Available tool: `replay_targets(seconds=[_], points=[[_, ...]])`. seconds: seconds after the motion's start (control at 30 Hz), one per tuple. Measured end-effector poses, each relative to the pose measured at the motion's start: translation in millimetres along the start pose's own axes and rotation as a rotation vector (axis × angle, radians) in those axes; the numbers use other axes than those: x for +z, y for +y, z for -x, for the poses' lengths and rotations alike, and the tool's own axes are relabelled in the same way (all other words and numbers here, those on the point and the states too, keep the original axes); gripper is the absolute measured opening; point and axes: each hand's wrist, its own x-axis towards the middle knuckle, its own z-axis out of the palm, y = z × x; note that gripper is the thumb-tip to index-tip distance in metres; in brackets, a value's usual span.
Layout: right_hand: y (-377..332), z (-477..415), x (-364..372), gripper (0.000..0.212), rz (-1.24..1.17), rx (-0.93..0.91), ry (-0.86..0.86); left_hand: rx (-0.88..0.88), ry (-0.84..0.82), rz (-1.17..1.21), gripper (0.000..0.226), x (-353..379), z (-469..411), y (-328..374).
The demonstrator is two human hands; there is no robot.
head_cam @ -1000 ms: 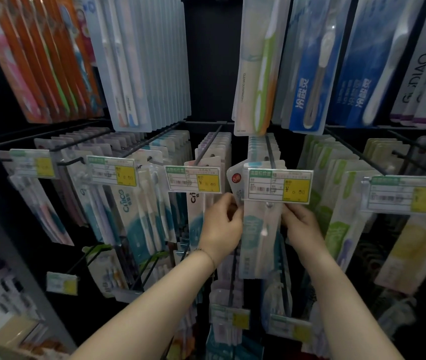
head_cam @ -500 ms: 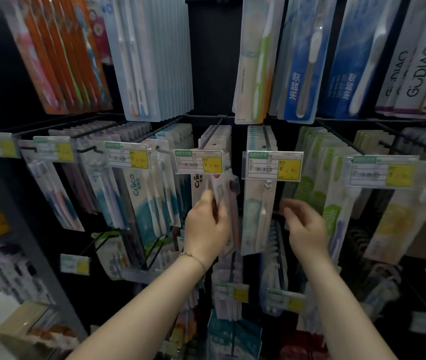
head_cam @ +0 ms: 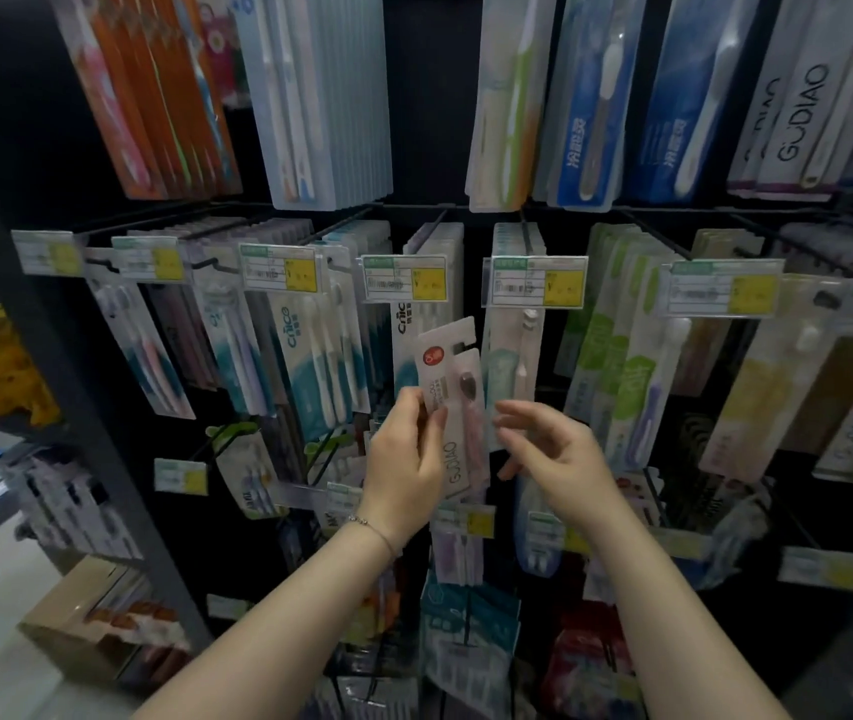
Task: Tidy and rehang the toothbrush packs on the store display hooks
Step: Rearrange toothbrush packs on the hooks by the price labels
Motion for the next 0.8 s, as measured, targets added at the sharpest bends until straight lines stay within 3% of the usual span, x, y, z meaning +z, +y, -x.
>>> replay_targets(seconds=[0.1, 0.37, 0.8], points=[[-2.1, 8.5, 0.2, 0.025, -0.053, 0.000, -0.058, -0.008, -0.053, 0.013, 0.019, 6.5, 8.7, 5.2], [5.8, 21.0, -33.3, 0.007, -0.091, 0.031, 0.021, -0.063, -0.190, 0.143, 0.009, 37.8, 15.1, 31.5], [21.1, 47.5, -160.5, 0.005, -0.058, 0.045, 0.178, -0.080, -0.304, 0.161, 0.008, 150.0, 18.7, 89.1]])
